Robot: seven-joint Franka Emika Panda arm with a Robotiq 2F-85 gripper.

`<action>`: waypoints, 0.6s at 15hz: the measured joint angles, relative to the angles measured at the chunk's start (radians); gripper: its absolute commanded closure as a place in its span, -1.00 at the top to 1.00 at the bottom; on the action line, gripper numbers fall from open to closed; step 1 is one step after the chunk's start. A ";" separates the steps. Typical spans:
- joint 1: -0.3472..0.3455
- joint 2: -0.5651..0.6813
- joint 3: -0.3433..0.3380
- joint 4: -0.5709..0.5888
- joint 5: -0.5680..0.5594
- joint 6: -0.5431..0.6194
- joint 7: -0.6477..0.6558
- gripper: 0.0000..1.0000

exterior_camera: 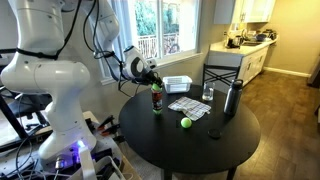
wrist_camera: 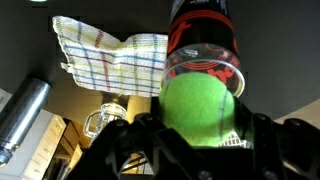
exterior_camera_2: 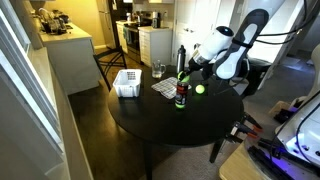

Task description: Put the closest ball in the container

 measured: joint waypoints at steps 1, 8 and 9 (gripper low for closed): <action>-0.008 0.000 0.014 0.000 0.000 0.000 0.000 -0.15; -0.042 0.000 0.053 0.001 0.000 0.000 0.000 1.00; -0.045 0.000 0.053 0.001 0.000 0.000 0.000 1.00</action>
